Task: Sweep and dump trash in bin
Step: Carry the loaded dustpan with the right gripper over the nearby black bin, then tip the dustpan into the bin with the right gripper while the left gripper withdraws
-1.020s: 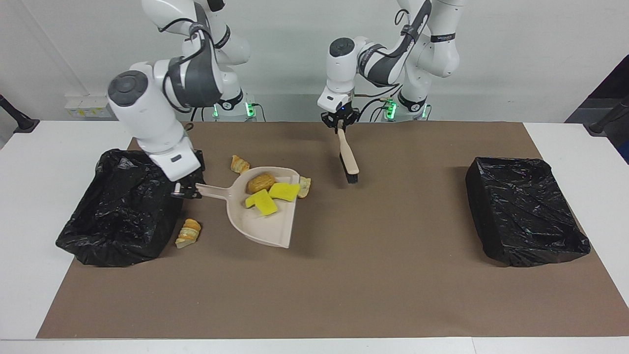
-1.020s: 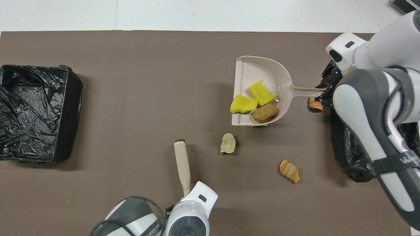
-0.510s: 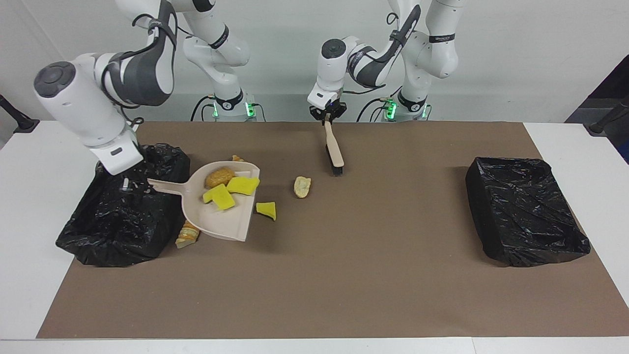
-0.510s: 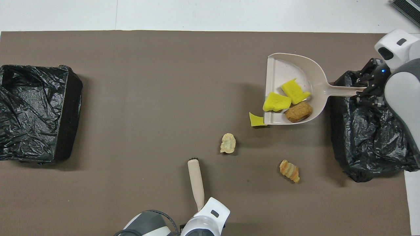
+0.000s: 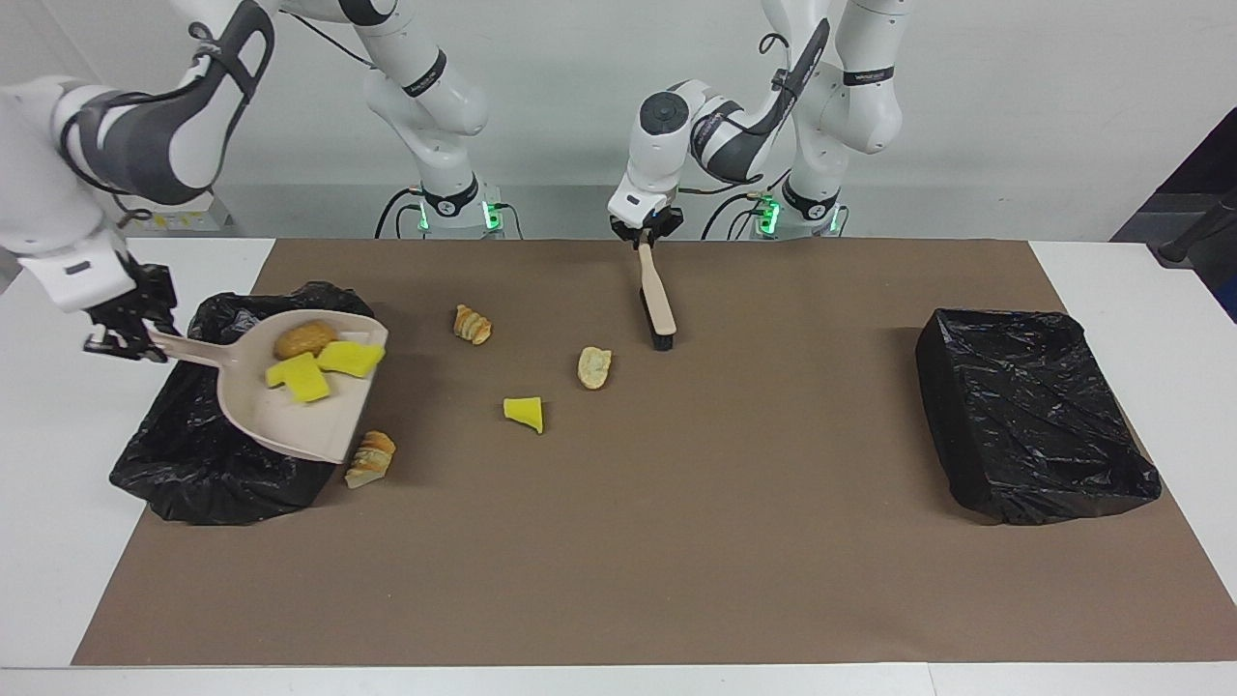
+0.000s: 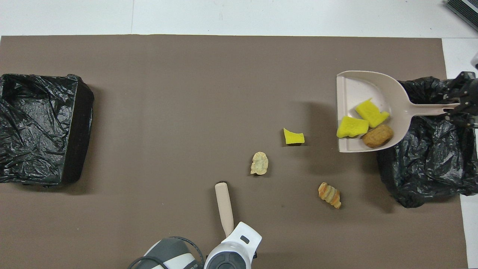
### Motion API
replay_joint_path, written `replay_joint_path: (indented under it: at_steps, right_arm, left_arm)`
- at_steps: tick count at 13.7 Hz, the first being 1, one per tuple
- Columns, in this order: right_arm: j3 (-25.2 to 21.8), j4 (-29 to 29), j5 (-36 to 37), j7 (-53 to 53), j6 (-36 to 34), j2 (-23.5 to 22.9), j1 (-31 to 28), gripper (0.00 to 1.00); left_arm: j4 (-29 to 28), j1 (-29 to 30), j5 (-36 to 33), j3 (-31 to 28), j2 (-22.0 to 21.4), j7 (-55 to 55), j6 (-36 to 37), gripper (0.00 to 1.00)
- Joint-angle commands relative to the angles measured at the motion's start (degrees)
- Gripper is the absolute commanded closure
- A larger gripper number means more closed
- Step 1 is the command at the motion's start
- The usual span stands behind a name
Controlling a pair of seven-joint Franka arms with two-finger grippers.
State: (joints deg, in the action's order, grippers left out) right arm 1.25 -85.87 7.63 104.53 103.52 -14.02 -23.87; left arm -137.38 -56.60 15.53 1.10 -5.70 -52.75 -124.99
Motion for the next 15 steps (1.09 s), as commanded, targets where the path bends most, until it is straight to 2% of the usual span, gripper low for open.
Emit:
replay_joint_path:
  at_steps: [1, 3, 5, 6, 7, 9, 13, 15]
  right_arm:
    - [0.77, 0.79, 4.4, 2.42, 2.03, -0.04, -3.19, 1.0]
    - [0.6, 0.79, 10.53, 1.99, 2.21, 0.75, -3.38, 1.0]
    - [0.77, 0.18, 18.35, -0.71, 2.82, 1.89, -3.38, 1.0]
    - [0.77, -0.35, 21.52, -1.87, 3.17, 1.98, -3.12, 1.0]
    - [0.86, -2.18, 24.6, -2.05, 3.26, 3.2, -2.59, 1.0]
    - [1.04, -6.32, 29.7, -5.29, 5.71, 5.23, -1.37, 1.0]
    - [1.04, -6.51, 35.24, -6.45, 5.03, 5.5, 1.62, 1.0]
    - [1.12, -7.47, 40.25, -6.1, 3.1, 6.55, 3.64, 1.0]
  left_arm:
    - [0.98, 0.61, 2.48, 0.04, 0.69, 1.77, 2.73, 1.0]
    - [1.06, 0.7, 2.49, 0.04, 0.69, 1.86, 2.82, 0.96]
    - [1.41, 0.35, 1.88, -0.05, 0.77, 1.86, 2.56, 0.29]
    - [2.2, 0.35, 1.44, -0.13, 0.95, 3.08, 2.82, 0.12]
    - [2.9, 0.61, 1.34, -0.13, 1.12, 5.44, 3.0, 0.05]
    - [3.69, 0.87, 0.04, -0.31, 1.13, 7.13, 3.09, 0.0]
    - [8.08, 5.87, -11.72, -0.4, 2.09, 8.1, 3.18, 0.0]
    - [11.24, 11.22, -18.93, -0.4, 2.88, 10.64, 3.09, 0.0]
